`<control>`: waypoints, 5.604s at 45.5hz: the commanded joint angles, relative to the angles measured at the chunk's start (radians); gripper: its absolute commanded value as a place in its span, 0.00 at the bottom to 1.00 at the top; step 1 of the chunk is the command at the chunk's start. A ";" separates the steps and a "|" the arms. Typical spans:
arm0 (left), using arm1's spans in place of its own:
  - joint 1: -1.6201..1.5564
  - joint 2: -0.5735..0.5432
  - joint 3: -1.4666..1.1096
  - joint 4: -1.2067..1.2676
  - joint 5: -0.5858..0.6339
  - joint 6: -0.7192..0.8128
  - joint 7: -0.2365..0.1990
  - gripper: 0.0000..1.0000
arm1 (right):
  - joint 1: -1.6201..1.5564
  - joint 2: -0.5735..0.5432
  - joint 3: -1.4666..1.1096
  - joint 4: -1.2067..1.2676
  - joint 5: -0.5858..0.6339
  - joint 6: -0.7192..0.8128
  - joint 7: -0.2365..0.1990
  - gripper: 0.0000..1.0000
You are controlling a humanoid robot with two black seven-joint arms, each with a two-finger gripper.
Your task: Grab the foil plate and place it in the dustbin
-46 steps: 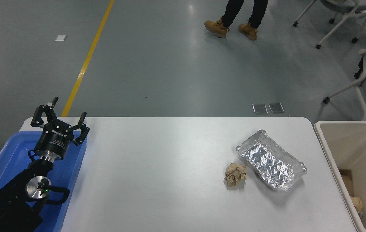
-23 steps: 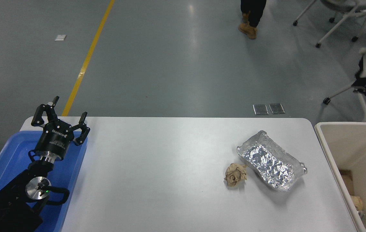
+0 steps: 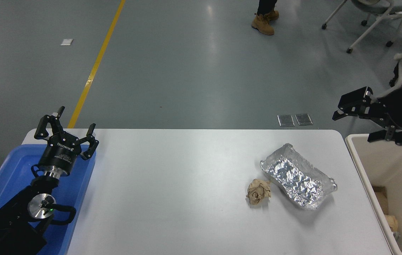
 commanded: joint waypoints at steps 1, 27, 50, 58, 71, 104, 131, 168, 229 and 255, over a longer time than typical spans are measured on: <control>0.000 0.000 0.000 0.000 0.000 0.000 0.000 0.98 | 0.079 0.014 -0.004 0.026 0.018 0.108 0.000 1.00; 0.000 0.000 0.000 0.000 0.000 0.000 0.000 0.98 | -0.125 0.016 -0.002 -0.010 -0.016 -0.019 -0.002 1.00; 0.000 0.000 0.000 0.000 0.000 0.000 0.000 0.98 | -0.758 0.016 0.237 -0.272 -0.031 -0.343 0.000 1.00; 0.000 0.000 0.000 0.000 0.000 0.000 0.000 0.98 | -0.907 0.030 0.311 -0.318 -0.031 -0.420 0.000 1.00; 0.000 0.000 0.000 0.000 0.000 0.000 0.000 0.98 | -1.085 0.031 0.468 -0.398 -0.022 -0.480 0.005 0.99; 0.000 0.000 0.000 0.000 0.000 0.000 0.000 0.98 | -1.291 0.191 0.628 -0.562 -0.034 -0.572 0.009 0.90; 0.000 0.000 0.000 0.000 0.000 0.000 0.000 0.98 | -1.358 0.251 0.636 -0.680 -0.031 -0.581 0.011 0.16; 0.000 0.000 0.000 0.000 0.000 0.000 0.000 0.98 | -1.274 0.163 0.616 -0.677 0.053 -0.544 0.005 0.00; 0.000 0.000 0.000 0.000 0.000 0.000 0.000 0.98 | -0.283 -0.234 0.150 -0.349 0.036 -0.187 0.005 0.00; 0.000 0.000 0.000 0.000 0.000 0.000 0.000 0.98 | -0.556 -0.223 0.183 -0.735 0.056 -0.233 0.004 0.00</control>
